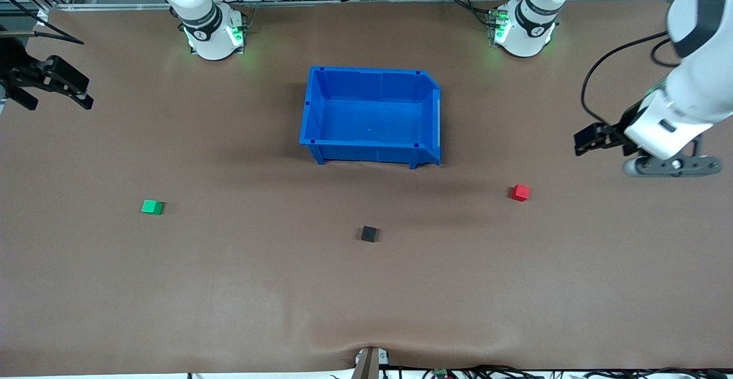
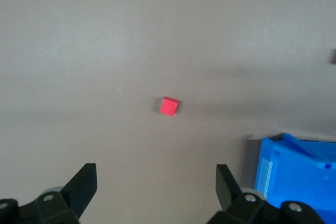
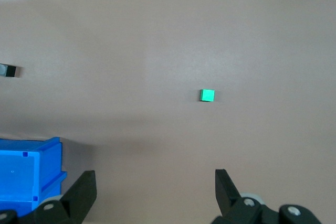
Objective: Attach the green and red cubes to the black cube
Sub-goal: 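Lower the left gripper onto the red cube while the right gripper reaches out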
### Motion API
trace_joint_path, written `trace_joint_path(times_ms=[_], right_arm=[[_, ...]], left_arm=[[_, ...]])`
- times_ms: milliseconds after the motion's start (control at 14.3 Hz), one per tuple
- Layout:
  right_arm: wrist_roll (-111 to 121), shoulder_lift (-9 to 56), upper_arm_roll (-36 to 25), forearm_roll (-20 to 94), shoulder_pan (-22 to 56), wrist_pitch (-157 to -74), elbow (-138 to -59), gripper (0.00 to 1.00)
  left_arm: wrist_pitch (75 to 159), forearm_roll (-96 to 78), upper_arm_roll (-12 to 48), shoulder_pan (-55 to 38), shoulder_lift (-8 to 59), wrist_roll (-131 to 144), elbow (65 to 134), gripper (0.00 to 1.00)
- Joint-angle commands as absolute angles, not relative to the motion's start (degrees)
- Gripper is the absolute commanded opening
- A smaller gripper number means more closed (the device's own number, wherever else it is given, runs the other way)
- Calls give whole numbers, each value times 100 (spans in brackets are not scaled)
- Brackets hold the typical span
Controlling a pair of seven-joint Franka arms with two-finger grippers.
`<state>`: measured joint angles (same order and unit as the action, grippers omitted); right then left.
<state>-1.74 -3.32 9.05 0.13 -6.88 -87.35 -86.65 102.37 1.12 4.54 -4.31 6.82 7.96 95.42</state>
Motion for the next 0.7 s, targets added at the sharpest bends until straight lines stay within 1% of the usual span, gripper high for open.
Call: trace_joint_path(times_ms=[0,140,279,419,558,628], right_arm=[[-150,-325,984,70,-809,-8728,-8613,100],[-149,-325,976,70,-800,-8728,-8613,100],[-106,-316,976,70,-817,-8736,-8613,100],[-132,-316,984,70,-800,-8736,-8613,100],[-132,-273,976,70,-817,-8754,-8648,100],[-132,-98,984,53,-817,-8728,-8596,100]], left_arm=[[11526,70,475,-439,606,694,10684,100],[12353,97,492,-439,851,686,11195,100],[12917,123,492,-422,1150,650,11521,100],[13209,123,492,-431,1405,642,11759,100],[13306,193,492,-396,1695,310,11777,100],[13411,193,492,-378,1844,221,11777,100]])
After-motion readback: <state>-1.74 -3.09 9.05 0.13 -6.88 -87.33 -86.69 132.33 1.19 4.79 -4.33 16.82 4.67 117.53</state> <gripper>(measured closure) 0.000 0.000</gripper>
